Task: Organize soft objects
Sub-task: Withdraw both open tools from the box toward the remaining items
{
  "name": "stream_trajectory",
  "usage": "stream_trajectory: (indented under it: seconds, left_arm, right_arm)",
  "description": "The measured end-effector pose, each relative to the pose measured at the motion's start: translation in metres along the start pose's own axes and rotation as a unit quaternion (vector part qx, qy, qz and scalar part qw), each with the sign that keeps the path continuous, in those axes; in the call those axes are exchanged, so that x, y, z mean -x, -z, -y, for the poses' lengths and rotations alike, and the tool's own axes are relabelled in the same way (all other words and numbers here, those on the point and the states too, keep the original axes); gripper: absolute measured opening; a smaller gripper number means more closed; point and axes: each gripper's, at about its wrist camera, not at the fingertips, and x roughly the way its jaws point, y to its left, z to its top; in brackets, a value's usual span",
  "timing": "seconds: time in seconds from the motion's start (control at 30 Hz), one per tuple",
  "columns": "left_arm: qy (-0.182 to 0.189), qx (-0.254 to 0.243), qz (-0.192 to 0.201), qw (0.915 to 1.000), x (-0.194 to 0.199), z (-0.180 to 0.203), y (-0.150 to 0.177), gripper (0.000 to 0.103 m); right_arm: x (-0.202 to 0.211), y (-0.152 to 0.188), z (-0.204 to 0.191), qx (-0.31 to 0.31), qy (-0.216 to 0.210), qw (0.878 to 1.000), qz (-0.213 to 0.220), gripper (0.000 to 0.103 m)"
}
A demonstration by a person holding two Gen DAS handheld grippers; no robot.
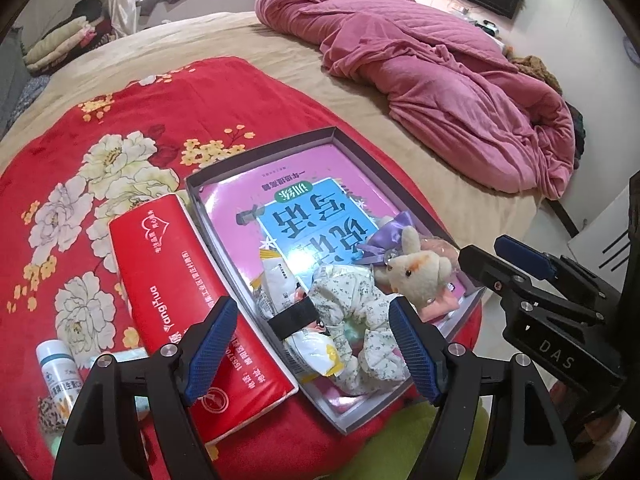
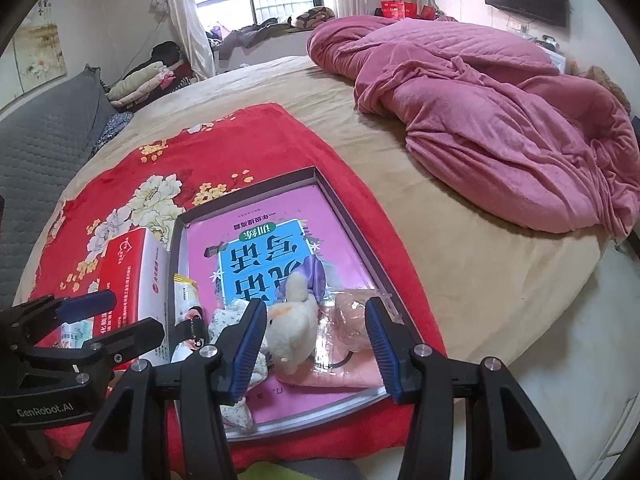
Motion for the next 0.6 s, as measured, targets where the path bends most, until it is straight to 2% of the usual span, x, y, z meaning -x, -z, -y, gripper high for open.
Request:
stream_trajectory:
  seconds: [0.17, 0.6]
  left_arm:
    - [-0.003, 0.002, 0.007, 1.0, 0.01, -0.001, 0.002, 0.079]
    - [-0.011, 0.003, 0.024, 0.9996, 0.037, -0.009, 0.009, 0.079]
  right_arm:
    - [0.009, 0.0, -0.005, 0.002, 0.0, 1.0, 0.006, 0.061]
    - [0.035, -0.001, -0.013, 0.005, 0.01, 1.0, 0.029, 0.064]
